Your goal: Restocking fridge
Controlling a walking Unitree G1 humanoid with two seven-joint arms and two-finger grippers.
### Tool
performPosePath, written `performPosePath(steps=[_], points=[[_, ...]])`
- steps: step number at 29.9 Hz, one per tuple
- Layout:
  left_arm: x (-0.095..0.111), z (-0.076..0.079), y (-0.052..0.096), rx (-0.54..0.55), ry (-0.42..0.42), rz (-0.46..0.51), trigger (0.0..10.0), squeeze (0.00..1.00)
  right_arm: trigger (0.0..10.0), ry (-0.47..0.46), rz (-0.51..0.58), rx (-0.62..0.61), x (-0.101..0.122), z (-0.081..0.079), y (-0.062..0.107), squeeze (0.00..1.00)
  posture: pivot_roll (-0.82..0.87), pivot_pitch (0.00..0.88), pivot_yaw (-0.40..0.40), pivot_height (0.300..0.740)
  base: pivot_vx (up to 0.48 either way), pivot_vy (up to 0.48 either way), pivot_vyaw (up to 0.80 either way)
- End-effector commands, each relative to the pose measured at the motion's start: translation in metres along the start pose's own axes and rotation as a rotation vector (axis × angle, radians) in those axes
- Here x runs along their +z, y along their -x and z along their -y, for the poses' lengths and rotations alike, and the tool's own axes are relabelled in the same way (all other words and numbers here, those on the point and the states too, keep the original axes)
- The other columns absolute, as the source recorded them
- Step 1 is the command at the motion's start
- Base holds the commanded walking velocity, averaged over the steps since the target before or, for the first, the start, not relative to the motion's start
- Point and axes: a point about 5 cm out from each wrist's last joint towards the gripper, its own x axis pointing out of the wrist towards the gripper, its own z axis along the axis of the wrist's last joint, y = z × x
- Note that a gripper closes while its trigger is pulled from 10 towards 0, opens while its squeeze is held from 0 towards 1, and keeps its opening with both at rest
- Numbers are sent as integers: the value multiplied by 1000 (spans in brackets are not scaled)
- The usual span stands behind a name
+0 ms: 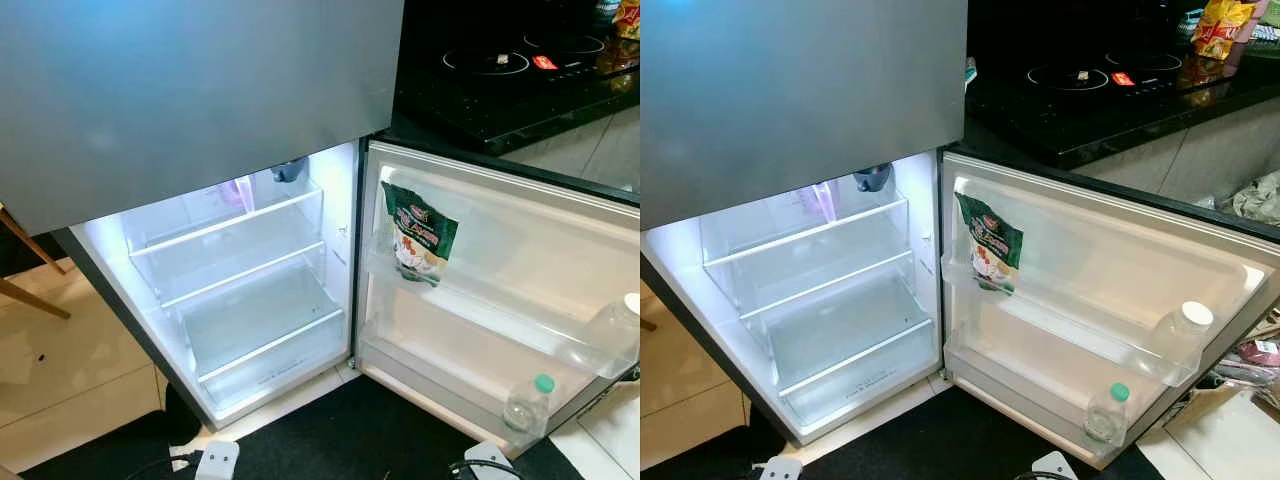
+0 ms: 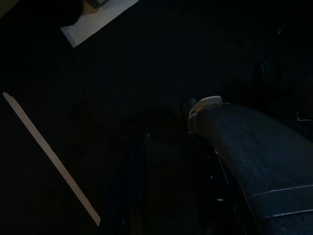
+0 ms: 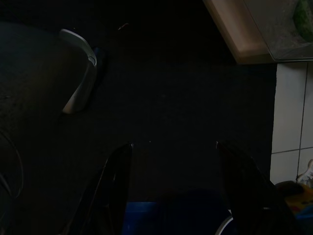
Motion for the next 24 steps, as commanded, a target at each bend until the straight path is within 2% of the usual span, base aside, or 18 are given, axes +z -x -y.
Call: performPosePath(steps=[1,24], points=[[-13,1,2,-15,-22,-55,10000,0,10000,-9,3,5,1,-2,0,0,-35,0,17,740,0,0,0],[-14,4,2,-29,-32,-62,10000,0,10000,0,-5,12,-2,-1,0,0,-37,0,9,740,0,0,0]])
